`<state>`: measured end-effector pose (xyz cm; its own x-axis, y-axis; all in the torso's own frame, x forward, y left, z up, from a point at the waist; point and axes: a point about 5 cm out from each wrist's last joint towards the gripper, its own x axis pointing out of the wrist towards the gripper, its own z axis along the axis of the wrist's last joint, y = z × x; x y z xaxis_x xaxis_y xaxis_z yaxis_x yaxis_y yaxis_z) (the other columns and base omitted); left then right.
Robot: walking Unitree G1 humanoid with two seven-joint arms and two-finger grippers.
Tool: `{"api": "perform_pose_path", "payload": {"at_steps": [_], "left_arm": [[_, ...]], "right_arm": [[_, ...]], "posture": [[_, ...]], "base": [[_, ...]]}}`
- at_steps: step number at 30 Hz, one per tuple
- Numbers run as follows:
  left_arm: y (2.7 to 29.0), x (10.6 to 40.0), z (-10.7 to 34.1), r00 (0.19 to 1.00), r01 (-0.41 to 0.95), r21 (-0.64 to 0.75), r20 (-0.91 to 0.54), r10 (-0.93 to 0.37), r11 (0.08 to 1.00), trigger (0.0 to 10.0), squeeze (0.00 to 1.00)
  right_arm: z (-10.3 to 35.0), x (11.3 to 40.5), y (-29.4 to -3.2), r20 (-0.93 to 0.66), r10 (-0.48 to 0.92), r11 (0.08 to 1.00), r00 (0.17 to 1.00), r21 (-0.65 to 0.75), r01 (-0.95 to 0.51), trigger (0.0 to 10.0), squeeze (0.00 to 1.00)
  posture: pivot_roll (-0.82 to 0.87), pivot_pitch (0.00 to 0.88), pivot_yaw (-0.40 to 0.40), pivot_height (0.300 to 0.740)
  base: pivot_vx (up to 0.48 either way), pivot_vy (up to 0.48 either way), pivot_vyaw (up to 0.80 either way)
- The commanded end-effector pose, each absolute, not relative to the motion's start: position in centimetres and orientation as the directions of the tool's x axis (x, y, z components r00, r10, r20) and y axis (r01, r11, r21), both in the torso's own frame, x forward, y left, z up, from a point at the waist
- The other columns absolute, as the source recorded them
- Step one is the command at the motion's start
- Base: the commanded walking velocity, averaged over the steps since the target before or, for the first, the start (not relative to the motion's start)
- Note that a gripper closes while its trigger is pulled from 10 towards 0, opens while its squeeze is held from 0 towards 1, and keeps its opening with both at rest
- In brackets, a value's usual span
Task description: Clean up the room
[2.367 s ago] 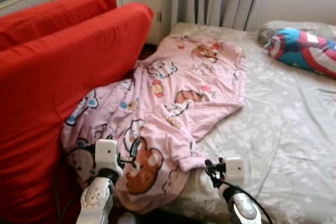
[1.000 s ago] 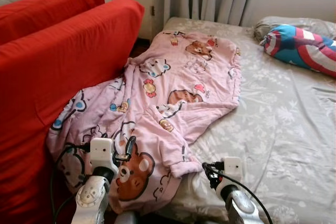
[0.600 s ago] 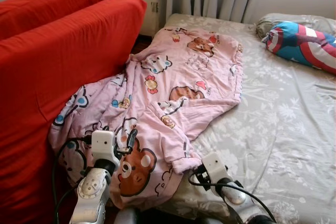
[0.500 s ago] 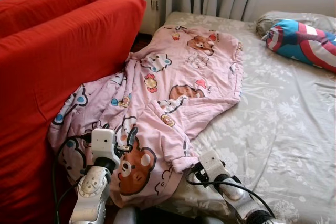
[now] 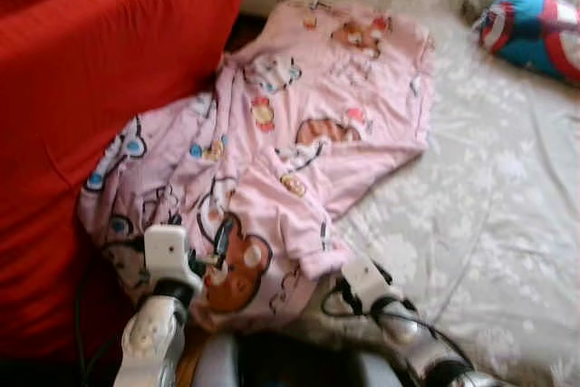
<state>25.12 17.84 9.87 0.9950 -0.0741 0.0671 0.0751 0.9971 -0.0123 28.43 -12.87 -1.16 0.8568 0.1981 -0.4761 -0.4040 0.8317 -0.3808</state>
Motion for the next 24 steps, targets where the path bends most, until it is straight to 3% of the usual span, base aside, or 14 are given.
{"api": "perform_pose_path", "payload": {"at_steps": [1,12,24], "left_arm": [[17.8,24.5,9.7,0.996,0.080,-0.010,0.047,-0.080,0.997,10.0,0.00],[17.8,22.4,9.8,0.997,0.073,-0.011,-0.012,-0.073,0.997,10.0,0.00],[17.9,20.9,10.2,0.998,0.059,-0.013,-0.038,-0.059,0.998,10.0,0.00]], "right_arm": [[-1.1,28.4,-12.7,-0.465,0.204,0.838,0.861,-0.372,-0.399,10.0,0.00],[0.3,29.9,-13.0,-0.416,0.179,0.827,0.892,-0.428,-0.366,10.0,0.00],[-0.4,29.3,-12.3,-0.467,0.210,0.800,0.859,-0.423,-0.426,10.0,0.00]], "posture": [[0.10,0.309,-0.035,0.653],[0.12,0.345,-0.035,0.653],[0.14,0.382,-0.033,0.653]], "base": [[0.000,0.000,0.00],[0.000,0.000,0.00],[0.000,0.000,0.00]]}}
